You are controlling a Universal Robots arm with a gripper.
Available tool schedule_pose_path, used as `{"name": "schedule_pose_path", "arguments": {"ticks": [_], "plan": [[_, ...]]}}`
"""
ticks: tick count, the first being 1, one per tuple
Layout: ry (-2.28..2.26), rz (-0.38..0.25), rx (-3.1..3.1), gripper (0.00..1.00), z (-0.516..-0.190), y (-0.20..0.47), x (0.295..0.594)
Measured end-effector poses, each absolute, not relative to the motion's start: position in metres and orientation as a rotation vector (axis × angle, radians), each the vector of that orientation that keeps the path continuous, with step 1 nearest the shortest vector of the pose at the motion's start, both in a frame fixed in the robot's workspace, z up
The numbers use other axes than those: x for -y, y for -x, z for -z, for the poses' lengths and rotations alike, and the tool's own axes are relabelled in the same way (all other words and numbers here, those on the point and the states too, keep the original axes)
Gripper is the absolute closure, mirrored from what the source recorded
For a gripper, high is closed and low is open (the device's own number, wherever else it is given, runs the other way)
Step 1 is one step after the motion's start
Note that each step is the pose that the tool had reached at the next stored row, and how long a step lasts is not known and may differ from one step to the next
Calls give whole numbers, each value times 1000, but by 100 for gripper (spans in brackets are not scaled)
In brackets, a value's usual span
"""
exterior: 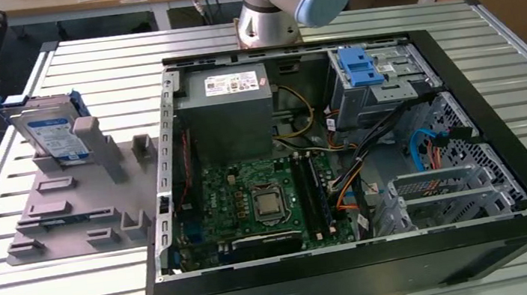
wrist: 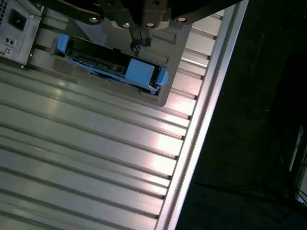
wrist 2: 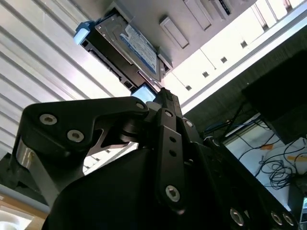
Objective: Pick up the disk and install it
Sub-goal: 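Pick up the disk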
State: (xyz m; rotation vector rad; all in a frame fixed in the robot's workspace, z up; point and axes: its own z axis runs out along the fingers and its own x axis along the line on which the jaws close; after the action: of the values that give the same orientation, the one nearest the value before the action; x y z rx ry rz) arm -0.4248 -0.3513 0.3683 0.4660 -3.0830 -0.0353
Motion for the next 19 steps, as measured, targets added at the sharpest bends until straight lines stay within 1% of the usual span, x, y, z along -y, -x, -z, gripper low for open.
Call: {"name": "schedule_pose_path", "arguments": {"ticks": [5, 12, 19], "plan": [[-588, 38, 3066, 89, -367, 425, 351], [-685, 69, 3071, 89, -367, 425, 351], [-872, 70, 3022, 89, -366, 425, 351]]}}
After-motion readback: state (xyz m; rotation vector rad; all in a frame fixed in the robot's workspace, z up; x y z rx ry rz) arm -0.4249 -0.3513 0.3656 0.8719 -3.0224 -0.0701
